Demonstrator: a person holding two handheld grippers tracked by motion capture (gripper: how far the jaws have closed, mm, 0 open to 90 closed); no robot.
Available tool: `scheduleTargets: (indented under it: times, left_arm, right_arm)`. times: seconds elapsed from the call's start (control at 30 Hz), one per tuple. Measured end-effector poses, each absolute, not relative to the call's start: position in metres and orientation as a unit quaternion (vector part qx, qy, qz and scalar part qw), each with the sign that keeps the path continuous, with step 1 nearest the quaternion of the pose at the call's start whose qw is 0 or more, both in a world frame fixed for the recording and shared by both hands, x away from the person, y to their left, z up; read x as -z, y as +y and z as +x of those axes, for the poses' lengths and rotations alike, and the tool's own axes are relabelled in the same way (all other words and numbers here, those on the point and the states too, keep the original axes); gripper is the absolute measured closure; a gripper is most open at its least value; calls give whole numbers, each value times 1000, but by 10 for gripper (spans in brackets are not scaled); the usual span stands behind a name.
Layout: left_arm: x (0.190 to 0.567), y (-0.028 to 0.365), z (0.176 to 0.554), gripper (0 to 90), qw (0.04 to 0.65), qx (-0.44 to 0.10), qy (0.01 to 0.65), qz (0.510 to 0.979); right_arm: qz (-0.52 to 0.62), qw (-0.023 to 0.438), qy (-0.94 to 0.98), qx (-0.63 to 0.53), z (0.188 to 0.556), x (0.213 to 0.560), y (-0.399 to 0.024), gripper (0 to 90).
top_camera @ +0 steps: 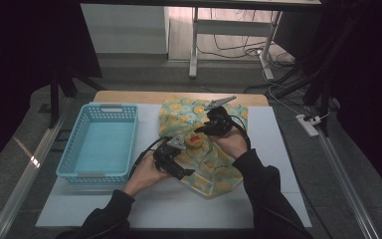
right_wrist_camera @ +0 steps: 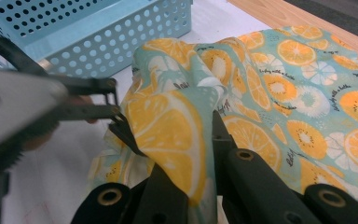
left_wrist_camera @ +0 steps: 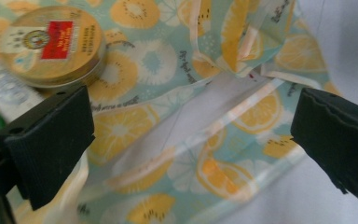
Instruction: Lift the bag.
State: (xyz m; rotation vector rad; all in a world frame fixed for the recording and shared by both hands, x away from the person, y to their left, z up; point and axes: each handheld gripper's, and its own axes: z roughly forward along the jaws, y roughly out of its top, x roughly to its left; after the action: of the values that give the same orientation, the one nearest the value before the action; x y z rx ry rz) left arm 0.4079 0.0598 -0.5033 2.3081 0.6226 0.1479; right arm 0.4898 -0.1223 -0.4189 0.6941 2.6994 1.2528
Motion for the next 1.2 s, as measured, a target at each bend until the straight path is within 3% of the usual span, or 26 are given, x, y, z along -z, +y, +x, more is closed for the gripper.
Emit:
scheduleTargets:
  times: [0.13,0.37,0.63,1.03,1.2]
  left_arm:
    - [515,53,419,2,352,-50,242,903]
    - [529,52,434,84,323,-71,253,909]
    - [534,44,437,147,327,-69,236,912]
    - [527,50,433,856,327,-41,215,919]
    - [526,47,430,900,321,-49,218,920]
  right_arm:
    - [229,42,882,-409,491,420,-124,888]
    - [232,43,882,-409,492,422,-126,888]
    - [237,42,882,-406,495,426,-126,888]
    - [243,45,880,-406,496,425,-131,888]
    - [242,44,880,-406,496,426,-131,888]
